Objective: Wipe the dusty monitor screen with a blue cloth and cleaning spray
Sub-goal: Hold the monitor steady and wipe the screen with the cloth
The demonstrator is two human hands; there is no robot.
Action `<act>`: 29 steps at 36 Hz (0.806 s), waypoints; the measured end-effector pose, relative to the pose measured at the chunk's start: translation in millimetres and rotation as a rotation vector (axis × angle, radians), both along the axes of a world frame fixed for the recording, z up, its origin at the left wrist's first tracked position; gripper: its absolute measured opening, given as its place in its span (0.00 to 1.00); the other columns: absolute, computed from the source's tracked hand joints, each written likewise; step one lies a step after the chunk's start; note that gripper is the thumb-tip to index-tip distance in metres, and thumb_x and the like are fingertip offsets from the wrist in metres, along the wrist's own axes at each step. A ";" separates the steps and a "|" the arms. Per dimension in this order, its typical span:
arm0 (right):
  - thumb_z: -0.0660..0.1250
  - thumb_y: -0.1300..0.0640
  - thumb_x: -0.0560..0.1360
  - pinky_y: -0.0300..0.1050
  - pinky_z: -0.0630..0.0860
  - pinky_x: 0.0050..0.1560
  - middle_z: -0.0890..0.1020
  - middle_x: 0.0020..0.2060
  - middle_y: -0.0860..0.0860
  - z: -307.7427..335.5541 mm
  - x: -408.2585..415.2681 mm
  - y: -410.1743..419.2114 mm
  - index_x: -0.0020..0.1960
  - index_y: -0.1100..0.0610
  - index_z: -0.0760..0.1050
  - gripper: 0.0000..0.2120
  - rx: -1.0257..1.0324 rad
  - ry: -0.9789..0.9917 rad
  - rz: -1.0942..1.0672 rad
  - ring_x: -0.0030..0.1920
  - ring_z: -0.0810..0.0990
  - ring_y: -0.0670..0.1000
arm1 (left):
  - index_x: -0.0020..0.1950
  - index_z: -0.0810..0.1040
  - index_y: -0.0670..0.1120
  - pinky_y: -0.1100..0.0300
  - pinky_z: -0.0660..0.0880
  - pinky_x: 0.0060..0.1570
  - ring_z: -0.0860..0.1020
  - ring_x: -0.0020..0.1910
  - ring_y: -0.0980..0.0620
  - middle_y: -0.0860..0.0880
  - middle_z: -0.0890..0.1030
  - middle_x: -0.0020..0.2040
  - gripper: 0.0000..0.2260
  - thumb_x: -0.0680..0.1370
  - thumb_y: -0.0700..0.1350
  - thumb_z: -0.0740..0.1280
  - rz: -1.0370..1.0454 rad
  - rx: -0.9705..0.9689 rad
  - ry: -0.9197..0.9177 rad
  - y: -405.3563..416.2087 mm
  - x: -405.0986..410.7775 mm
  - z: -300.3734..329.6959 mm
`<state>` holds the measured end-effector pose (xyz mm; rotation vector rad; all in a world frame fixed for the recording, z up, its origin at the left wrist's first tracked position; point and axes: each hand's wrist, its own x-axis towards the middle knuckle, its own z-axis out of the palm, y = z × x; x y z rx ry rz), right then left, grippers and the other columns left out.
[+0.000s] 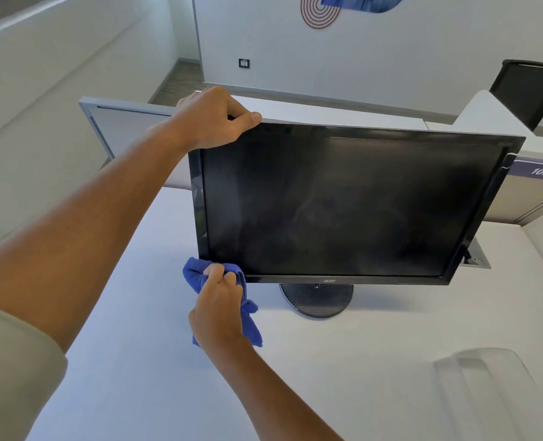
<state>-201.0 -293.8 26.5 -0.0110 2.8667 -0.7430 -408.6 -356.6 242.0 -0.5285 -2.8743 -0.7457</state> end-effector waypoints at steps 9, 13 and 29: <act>0.76 0.61 0.75 0.55 0.73 0.60 0.72 0.56 0.53 -9.1 -3.5 1.5 0.67 0.59 0.68 0.25 0.207 0.068 0.115 0.60 0.74 0.57 | 0.31 0.75 0.42 0.57 0.64 0.40 0.64 0.32 0.48 0.48 0.64 0.29 0.30 0.86 0.61 0.65 0.001 0.033 0.003 -3.3 -2.9 -5.2; 0.78 0.61 0.73 0.56 0.73 0.57 0.69 0.54 0.53 -9.6 -3.7 12.9 0.66 0.59 0.71 0.26 0.299 0.112 0.183 0.59 0.74 0.58 | 0.33 0.73 0.39 0.57 0.63 0.38 0.61 0.30 0.49 0.51 0.62 0.28 0.31 0.86 0.62 0.65 -0.001 0.050 0.025 -3.5 -1.6 -7.4; 0.73 0.55 0.78 0.52 0.72 0.67 0.74 0.70 0.54 -10.7 -5.6 213.2 0.77 0.52 0.60 0.33 0.485 0.001 -0.153 0.71 0.72 0.57 | 0.46 0.86 0.37 0.49 0.68 0.42 0.65 0.32 0.40 0.35 0.69 0.32 0.29 0.85 0.63 0.66 -0.053 0.138 -0.009 -9.5 -3.6 -10.9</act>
